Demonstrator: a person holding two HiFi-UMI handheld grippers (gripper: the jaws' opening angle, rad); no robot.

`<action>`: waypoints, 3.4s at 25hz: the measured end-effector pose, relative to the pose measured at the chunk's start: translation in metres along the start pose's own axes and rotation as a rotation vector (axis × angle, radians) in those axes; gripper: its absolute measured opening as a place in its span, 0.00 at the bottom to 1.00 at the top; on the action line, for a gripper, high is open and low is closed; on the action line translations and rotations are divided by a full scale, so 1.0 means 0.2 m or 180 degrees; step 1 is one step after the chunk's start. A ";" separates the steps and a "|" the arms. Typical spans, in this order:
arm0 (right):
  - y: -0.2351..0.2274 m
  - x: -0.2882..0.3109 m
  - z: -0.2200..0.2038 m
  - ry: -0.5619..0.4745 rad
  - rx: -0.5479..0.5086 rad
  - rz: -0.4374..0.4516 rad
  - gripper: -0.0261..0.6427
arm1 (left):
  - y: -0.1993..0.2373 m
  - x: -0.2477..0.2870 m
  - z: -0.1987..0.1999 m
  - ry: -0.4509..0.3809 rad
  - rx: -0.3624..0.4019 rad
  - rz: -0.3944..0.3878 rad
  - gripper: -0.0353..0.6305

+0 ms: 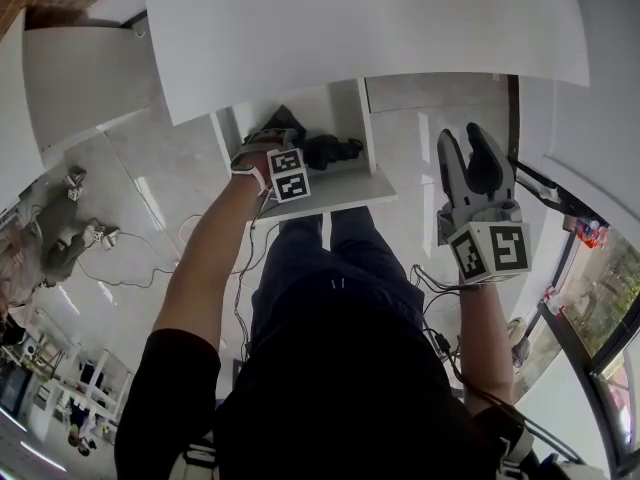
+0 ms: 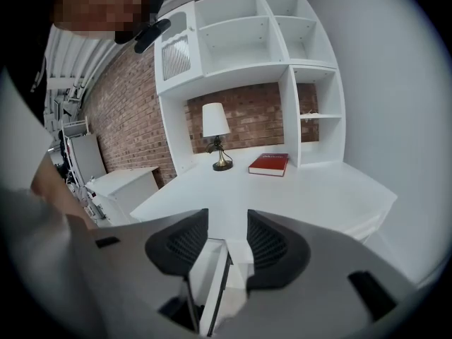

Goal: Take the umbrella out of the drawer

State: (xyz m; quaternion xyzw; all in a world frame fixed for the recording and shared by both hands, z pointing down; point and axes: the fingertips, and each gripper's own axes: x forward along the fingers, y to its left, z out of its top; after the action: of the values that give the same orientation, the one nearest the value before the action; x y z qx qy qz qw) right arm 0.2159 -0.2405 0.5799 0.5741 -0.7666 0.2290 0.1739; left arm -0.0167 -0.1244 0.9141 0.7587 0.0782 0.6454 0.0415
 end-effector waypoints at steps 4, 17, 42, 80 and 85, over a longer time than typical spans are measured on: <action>-0.01 0.00 0.00 0.0022 0.0018 -0.0027 0.29 | 0.00 0.06 -0.01 0.0115 -0.0040 -0.0067 0.50; 0.07 -0.06 0.04 -0.0027 -0.0061 -0.0027 0.27 | 0.02 -0.19 -0.01 -0.0283 -0.0271 0.0374 0.43; 0.46 -0.67 0.69 -0.1132 -0.0301 -0.0087 0.24 | 0.05 -1.78 0.19 -0.1002 0.0050 0.2140 0.44; 0.07 0.19 0.82 -0.0704 -0.0119 0.0367 0.23 | 1.39 -1.52 -0.07 -0.0164 -0.0533 0.1981 0.44; 0.01 0.23 0.79 -0.0653 -0.0105 0.0354 0.23 | 1.45 -1.45 -0.10 -0.0118 -0.0580 0.1895 0.44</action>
State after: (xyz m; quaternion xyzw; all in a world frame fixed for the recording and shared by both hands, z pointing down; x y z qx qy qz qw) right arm 0.2001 -0.3638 0.4710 0.5481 -0.8147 0.1657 0.0911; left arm -0.0620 -0.4597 0.6832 0.7530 -0.2064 0.6197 -0.0800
